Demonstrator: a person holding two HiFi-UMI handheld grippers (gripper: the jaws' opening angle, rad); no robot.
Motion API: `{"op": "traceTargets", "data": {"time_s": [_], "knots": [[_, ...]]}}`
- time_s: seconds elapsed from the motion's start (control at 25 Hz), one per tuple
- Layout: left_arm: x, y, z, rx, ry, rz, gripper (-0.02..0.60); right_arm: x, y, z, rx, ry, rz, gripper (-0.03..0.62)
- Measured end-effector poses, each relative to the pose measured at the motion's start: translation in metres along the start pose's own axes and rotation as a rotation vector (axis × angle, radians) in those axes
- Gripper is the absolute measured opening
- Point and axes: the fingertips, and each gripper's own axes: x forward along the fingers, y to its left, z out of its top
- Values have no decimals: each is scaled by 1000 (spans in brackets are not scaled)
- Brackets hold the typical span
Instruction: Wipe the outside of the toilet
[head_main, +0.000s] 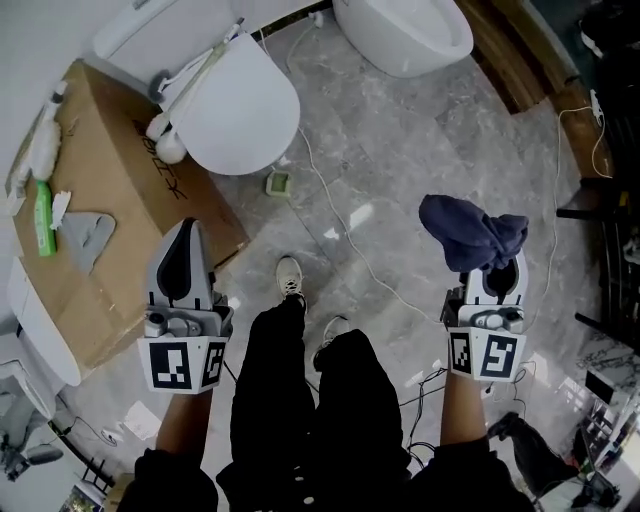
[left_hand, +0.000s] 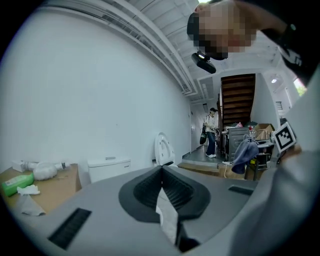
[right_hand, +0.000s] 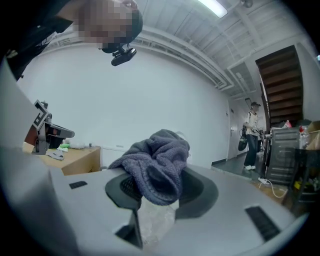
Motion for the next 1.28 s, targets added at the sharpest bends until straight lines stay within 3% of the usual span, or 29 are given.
{"op": "traceTargets", "data": {"time_s": [0.52,0.8,0.96,1.28], "knots": [[-19,18,142,-64,-18,66,9,-22,-13,148,-8,-28,-27,153],[-35,22,184,-54,-3,16,11,-29,-12,201,-15,-55,-43,153],[-49,25,204,-97,-21,3,11,-37,6,231,-30,-90,-37,153],[-52,38,224,-70,-42,-6,11,-42,9,256,10,-110,-81,153]]}}
